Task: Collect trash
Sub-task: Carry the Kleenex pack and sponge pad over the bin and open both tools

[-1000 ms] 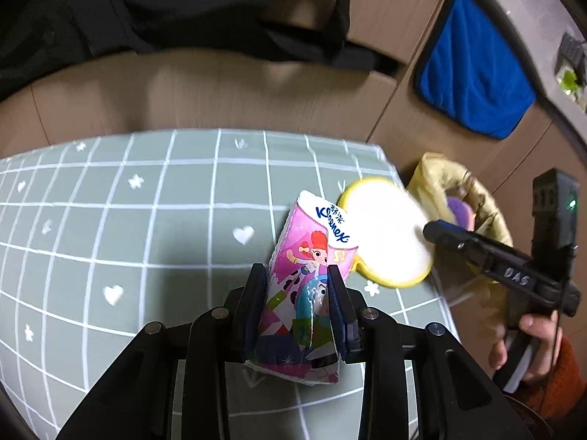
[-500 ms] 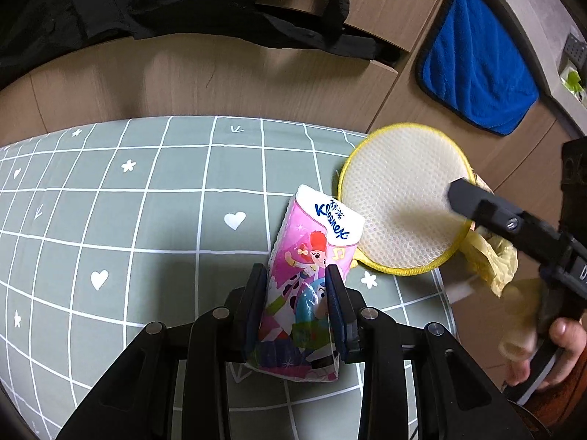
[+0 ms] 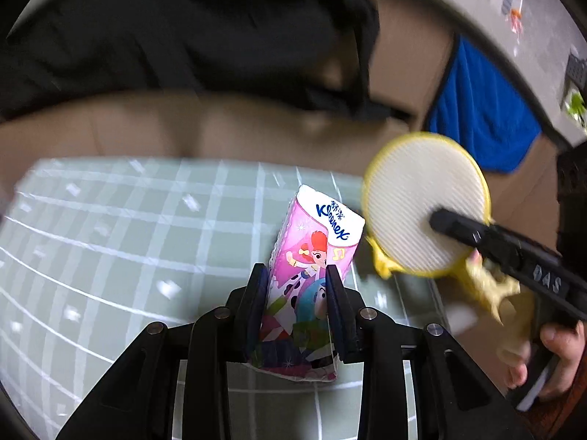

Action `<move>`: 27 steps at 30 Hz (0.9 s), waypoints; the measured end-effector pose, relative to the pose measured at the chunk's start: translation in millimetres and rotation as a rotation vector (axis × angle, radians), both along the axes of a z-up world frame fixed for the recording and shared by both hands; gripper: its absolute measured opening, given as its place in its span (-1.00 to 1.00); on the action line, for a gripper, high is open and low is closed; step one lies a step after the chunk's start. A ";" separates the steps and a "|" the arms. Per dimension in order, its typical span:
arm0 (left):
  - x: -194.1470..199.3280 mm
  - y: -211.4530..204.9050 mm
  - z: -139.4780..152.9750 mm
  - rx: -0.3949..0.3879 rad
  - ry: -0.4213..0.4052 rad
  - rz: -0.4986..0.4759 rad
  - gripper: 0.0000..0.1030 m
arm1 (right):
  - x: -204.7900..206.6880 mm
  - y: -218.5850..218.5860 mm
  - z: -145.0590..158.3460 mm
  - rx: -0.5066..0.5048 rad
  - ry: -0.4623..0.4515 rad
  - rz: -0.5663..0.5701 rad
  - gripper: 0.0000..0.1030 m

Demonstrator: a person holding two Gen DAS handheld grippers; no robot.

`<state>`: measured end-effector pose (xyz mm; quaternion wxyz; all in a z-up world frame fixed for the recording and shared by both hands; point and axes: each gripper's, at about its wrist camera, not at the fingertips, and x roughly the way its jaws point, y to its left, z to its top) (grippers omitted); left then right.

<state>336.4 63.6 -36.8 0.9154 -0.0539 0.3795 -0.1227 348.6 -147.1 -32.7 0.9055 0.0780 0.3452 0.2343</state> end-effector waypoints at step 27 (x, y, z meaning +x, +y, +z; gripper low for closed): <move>-92.8 -107.2 162.0 0.000 -0.470 -0.016 -0.38 | -101.6 -108.4 142.8 -0.080 -0.400 -0.087 -0.73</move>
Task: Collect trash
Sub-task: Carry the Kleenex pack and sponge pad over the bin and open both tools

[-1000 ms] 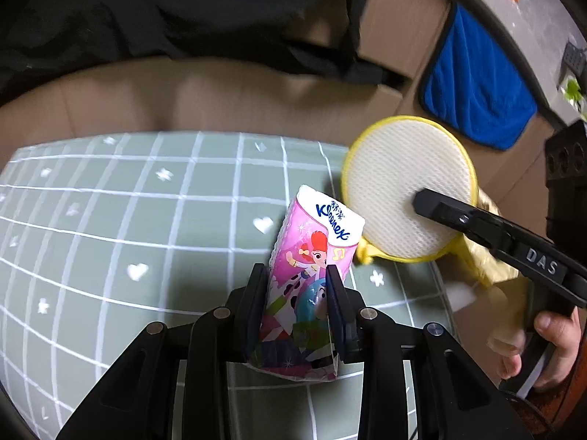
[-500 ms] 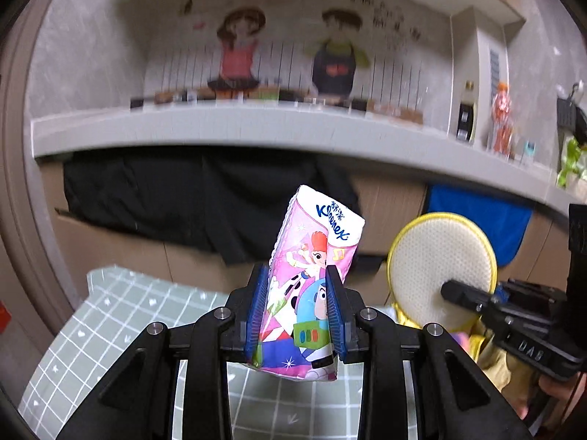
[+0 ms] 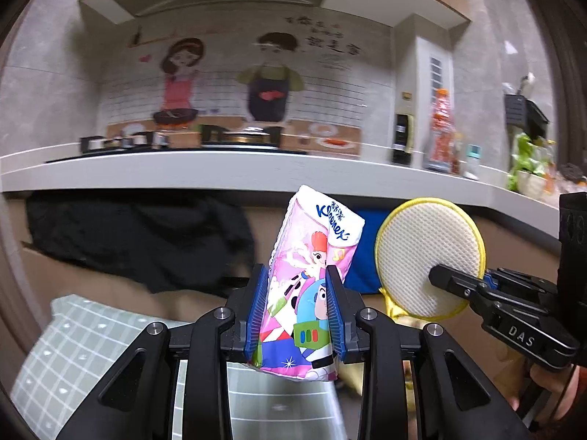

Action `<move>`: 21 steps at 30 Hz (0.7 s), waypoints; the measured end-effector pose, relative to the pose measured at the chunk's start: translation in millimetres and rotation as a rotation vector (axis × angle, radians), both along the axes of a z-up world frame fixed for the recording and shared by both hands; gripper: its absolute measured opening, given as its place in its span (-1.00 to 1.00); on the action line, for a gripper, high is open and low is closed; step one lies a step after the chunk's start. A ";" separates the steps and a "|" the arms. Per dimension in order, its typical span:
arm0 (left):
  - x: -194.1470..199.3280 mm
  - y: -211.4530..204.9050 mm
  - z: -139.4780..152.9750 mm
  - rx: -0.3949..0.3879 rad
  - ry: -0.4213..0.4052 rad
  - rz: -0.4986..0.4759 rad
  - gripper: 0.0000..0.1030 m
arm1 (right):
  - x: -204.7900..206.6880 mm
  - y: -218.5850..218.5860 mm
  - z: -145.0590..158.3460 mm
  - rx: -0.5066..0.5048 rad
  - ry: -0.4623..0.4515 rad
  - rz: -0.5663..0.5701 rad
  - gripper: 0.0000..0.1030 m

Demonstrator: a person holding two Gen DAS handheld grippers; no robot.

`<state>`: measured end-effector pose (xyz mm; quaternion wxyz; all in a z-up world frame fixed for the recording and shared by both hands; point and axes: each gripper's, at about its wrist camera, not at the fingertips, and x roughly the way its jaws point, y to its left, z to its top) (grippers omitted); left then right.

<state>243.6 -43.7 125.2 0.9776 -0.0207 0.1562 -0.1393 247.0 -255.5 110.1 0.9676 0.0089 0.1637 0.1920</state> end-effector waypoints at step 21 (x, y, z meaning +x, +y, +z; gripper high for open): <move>50.4 -148.4 -70.6 -0.002 0.160 -0.191 -0.38 | 5.1 -137.0 -49.1 0.068 0.116 -0.216 -0.73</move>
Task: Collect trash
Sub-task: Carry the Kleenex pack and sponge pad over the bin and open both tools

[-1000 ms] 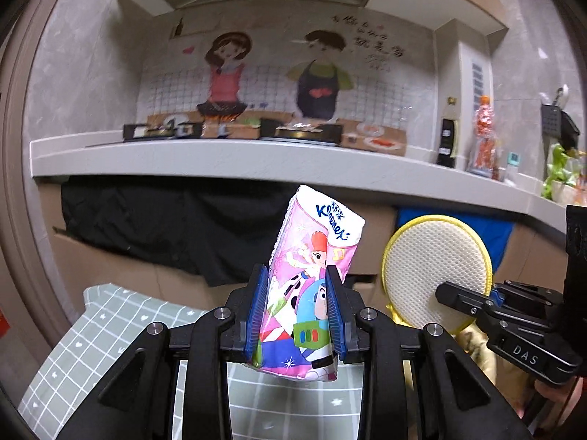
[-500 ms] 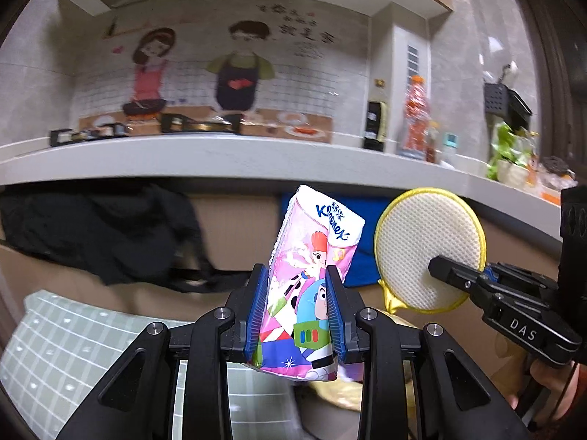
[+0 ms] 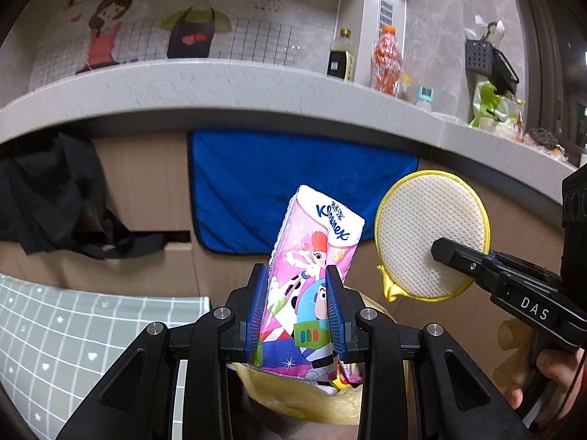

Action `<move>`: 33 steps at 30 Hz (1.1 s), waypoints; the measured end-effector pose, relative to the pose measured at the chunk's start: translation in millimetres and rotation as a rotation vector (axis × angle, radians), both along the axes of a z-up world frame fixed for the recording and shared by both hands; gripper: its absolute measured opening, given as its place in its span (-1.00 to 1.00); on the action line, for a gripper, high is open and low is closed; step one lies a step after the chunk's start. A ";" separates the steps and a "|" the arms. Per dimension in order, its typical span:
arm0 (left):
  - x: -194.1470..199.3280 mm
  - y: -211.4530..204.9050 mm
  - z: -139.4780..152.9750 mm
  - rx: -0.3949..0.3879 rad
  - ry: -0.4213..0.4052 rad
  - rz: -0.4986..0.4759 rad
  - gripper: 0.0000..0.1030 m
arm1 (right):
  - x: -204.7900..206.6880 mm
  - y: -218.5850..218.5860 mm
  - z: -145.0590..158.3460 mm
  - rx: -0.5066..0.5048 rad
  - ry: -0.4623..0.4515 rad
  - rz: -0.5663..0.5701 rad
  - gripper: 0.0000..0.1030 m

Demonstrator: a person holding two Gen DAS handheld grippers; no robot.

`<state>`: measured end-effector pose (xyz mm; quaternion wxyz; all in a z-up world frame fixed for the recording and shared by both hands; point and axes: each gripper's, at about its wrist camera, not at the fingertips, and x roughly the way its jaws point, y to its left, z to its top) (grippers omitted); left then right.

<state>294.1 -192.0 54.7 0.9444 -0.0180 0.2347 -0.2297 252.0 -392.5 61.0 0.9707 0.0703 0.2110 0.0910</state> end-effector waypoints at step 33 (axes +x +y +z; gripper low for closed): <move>59.2 -0.8 -48.1 -0.072 0.220 -0.083 0.28 | 33.5 -29.7 -71.7 0.105 0.188 -0.097 -0.29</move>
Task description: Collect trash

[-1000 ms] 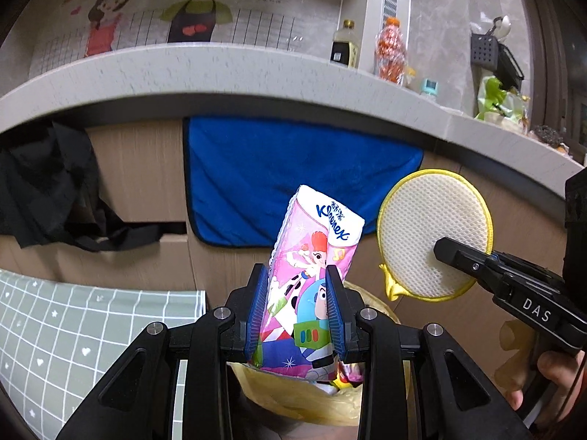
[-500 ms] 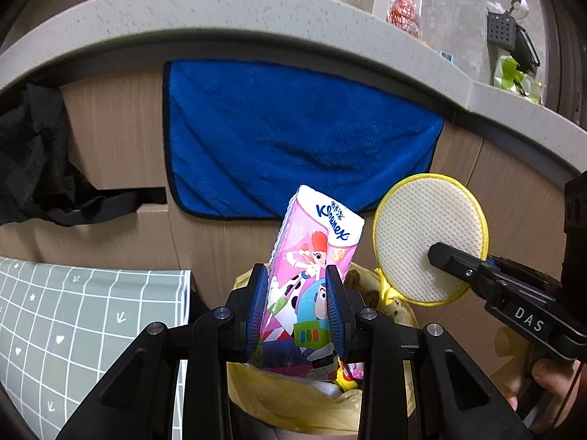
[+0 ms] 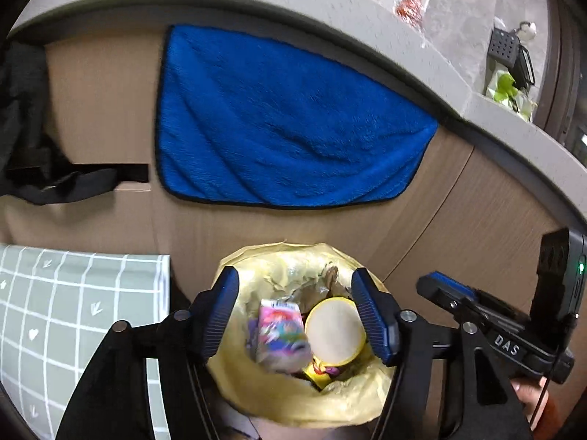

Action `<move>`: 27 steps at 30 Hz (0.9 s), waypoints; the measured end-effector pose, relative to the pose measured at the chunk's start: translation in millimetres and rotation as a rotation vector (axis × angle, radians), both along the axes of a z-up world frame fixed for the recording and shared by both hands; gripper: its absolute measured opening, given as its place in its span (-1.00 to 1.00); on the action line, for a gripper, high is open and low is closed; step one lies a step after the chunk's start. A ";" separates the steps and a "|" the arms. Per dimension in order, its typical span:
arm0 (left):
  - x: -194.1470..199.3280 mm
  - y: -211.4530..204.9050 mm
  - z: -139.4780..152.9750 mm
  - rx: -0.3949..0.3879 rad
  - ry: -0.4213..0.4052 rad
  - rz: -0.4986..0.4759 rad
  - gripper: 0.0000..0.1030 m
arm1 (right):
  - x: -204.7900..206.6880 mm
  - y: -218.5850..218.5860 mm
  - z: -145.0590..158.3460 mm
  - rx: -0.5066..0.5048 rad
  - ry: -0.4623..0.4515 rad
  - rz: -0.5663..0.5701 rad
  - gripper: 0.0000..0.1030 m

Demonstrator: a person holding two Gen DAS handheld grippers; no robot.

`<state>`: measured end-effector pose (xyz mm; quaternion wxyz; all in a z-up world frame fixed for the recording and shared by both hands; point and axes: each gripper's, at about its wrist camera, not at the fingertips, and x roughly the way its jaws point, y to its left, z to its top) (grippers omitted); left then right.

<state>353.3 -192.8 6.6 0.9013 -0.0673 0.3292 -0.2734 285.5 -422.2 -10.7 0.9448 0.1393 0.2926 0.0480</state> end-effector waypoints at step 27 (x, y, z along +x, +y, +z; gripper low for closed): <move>-328.4 126.7 17.4 0.301 -0.313 0.302 0.28 | -273.1 169.4 25.5 -0.232 -0.224 0.122 0.10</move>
